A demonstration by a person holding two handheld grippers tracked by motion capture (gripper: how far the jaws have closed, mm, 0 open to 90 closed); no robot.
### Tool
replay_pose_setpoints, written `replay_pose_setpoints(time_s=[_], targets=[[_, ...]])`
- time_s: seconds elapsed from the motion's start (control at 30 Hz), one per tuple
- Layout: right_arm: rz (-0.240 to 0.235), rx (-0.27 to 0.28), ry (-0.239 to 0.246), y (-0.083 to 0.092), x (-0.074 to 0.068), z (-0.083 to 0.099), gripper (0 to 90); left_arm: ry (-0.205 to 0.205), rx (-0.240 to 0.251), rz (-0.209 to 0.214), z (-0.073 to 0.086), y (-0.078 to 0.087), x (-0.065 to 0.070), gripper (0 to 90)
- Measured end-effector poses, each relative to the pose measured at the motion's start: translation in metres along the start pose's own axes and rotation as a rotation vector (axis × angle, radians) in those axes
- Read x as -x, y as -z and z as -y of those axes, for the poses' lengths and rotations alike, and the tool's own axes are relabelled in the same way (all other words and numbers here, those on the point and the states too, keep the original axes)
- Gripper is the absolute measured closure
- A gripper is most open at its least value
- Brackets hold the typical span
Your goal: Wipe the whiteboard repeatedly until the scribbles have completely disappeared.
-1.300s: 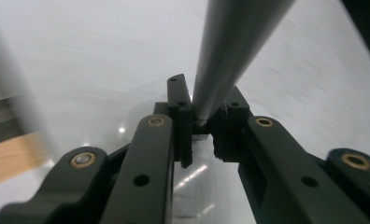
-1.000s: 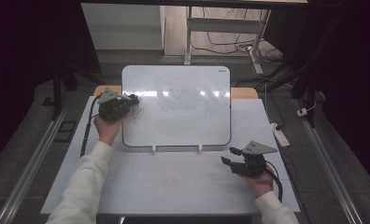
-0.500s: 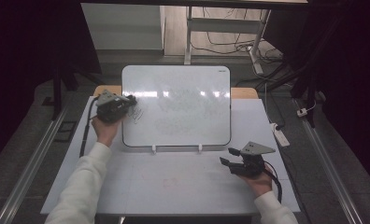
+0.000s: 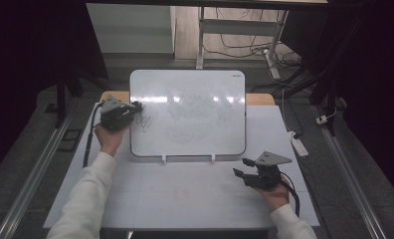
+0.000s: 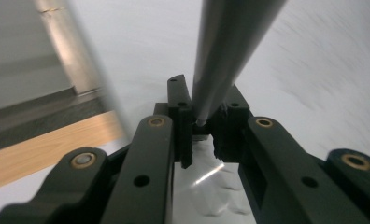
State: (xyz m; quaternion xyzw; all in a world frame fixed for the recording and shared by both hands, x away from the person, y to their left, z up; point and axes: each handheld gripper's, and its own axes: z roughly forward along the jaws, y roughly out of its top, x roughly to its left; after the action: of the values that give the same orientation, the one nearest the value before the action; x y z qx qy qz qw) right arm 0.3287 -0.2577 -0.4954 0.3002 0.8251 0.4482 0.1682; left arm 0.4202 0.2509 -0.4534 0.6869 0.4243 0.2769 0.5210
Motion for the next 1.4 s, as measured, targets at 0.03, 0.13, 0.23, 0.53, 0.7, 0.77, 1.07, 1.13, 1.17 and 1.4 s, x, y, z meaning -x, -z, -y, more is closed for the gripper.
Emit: replay_pose_setpoints(time_s=[0.03, 0.13, 0.23, 0.53, 0.7, 0.77, 1.07, 1.13, 1.17, 1.4], targets=[[0.0, 0.0, 0.0, 0.0, 0.0, 0.0, 43.2, 0.016, 0.004, 0.002, 0.0, 0.002, -0.004, 78.1], [-0.004, 0.0, 0.003, -0.001, -0.001, 0.0, 43.2, -0.006, -0.008, 0.007, 0.005, 0.003, -0.001, 78.1], [-0.006, -0.005, 0.004, -0.002, -0.001, 0.0, 43.2, -0.025, -0.017, 0.058, 0.014, -0.003, 0.017, 78.1], [-0.006, -0.008, 0.005, -0.002, -0.001, 0.0, 43.0, 0.019, -0.002, 0.025, 0.011, 0.003, 0.005, 78.1], [-0.008, -0.009, 0.007, -0.003, -0.001, 0.0, 43.0, -0.002, -0.019, 0.059, 0.016, -0.003, 0.02, 78.2], [-0.009, -0.011, 0.007, -0.004, -0.002, 0.0, 43.0, -0.044, -0.038, 0.099, 0.02, -0.012, 0.039, 78.2], [-0.004, -0.003, 0.003, -0.001, -0.001, 0.0, 42.9, -0.019, -0.016, 0.064, 0.016, -0.007, 0.027, 78.2], [-0.004, -0.002, 0.003, -0.001, -0.001, 0.0, 42.9, 0.003, -0.011, 0.039, 0.015, 0.0, 0.016, 78.1], [-0.006, -0.002, 0.004, -0.002, -0.001, 0.0, 42.8, 0.008, -0.012, 0.036, 0.016, 0.002, 0.013, 78.2], [-0.013, -0.01, 0.013, -0.005, -0.004, -0.001, 42.9, -0.019, -0.048, 0.137, 0.029, -0.012, 0.045, 78.1]])
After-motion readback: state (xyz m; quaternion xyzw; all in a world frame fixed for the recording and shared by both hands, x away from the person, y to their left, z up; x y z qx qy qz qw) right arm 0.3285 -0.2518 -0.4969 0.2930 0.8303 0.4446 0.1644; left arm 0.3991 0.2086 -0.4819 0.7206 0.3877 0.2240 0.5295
